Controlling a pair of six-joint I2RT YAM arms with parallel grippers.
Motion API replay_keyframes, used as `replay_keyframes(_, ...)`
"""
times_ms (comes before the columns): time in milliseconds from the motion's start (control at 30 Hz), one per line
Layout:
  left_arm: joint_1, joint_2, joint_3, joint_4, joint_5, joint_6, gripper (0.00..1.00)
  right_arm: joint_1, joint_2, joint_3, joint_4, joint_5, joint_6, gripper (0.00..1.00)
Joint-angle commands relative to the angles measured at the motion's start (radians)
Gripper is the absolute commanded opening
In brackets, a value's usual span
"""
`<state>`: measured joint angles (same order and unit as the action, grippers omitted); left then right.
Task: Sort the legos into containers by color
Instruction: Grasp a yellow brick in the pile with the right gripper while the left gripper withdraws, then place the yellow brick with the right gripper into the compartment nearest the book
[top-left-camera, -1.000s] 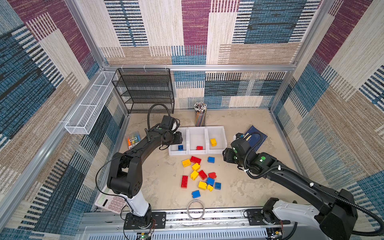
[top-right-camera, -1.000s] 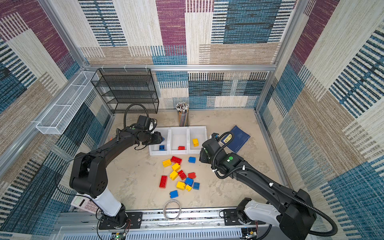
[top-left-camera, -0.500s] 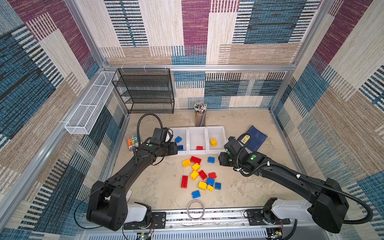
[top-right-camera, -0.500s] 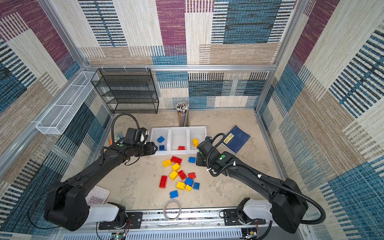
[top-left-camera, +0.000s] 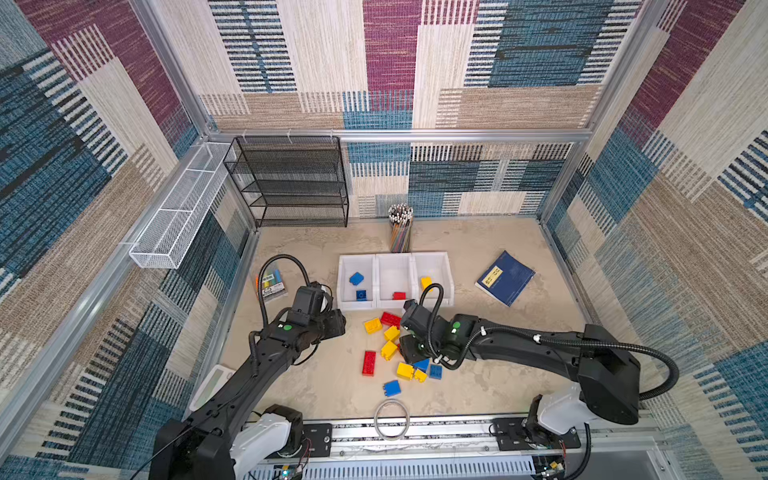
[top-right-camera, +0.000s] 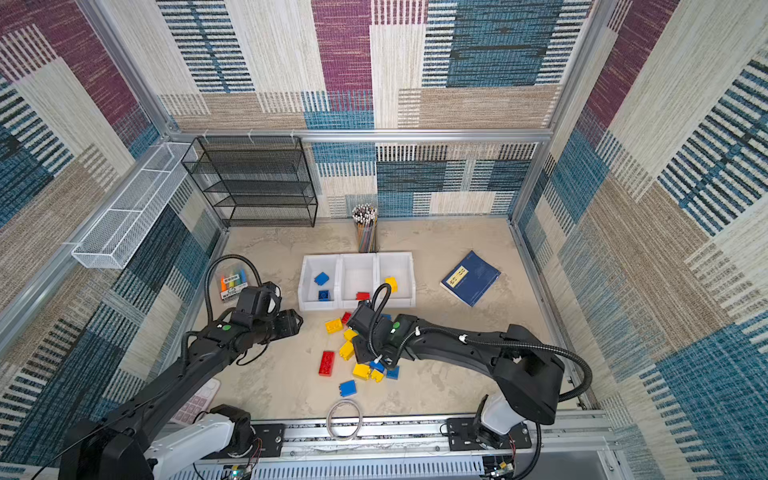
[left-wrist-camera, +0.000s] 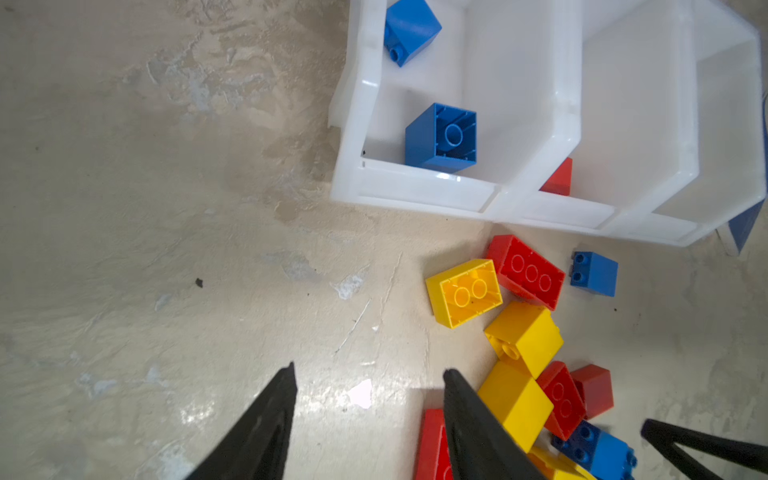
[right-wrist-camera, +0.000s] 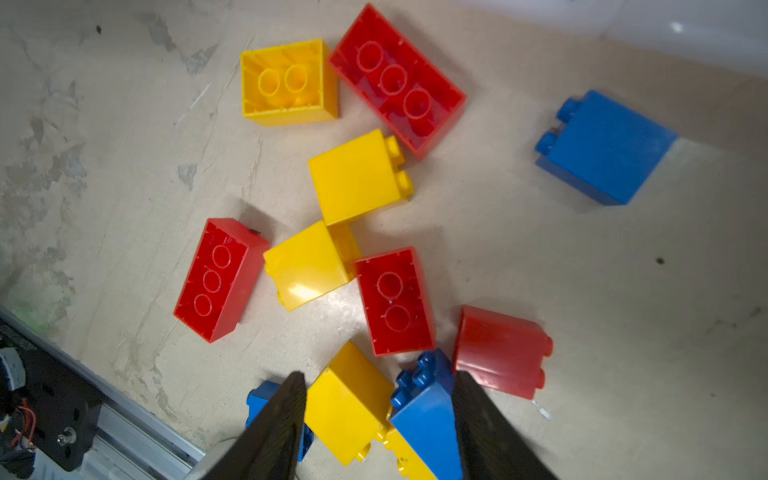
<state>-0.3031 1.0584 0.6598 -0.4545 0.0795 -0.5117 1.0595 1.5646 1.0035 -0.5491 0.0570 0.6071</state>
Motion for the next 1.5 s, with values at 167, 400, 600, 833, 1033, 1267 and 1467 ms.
replay_keyframes(167, 0.001, -0.044, -0.035, 0.000, 0.010, -0.055, 0.60, 0.069, 0.082, 0.041, 0.025, -0.084, -0.234, 0.60)
replay_keyframes(400, 0.000, -0.114, -0.087, -0.003, 0.000, -0.092, 0.60, 0.074, 0.106, 0.060, -0.008, -0.036, -0.281, 0.59)
replay_keyframes(600, 0.000, -0.132, -0.106, 0.012, 0.005, -0.108, 0.60, 0.080, 0.101, 0.048, -0.018, -0.037, -0.306, 0.59)
replay_keyframes(833, 0.000, -0.128, -0.112, 0.019, 0.009, -0.113, 0.60, 0.085, 0.081, 0.005, -0.016, -0.010, -0.290, 0.53)
replay_keyframes(1033, -0.001, -0.130, -0.119, 0.022, 0.011, -0.117, 0.60, 0.093, 0.093, -0.011, -0.011, 0.022, -0.279, 0.46)
replay_keyframes(1267, 0.000, -0.134, -0.132, 0.033, 0.016, -0.121, 0.60, 0.096, 0.102, 0.002, -0.009, 0.051, -0.259, 0.34)
replay_keyframes(1467, 0.000, -0.142, -0.132, 0.029, 0.017, -0.118, 0.60, 0.089, 0.020, 0.032, 0.000, 0.138, -0.298, 0.31)
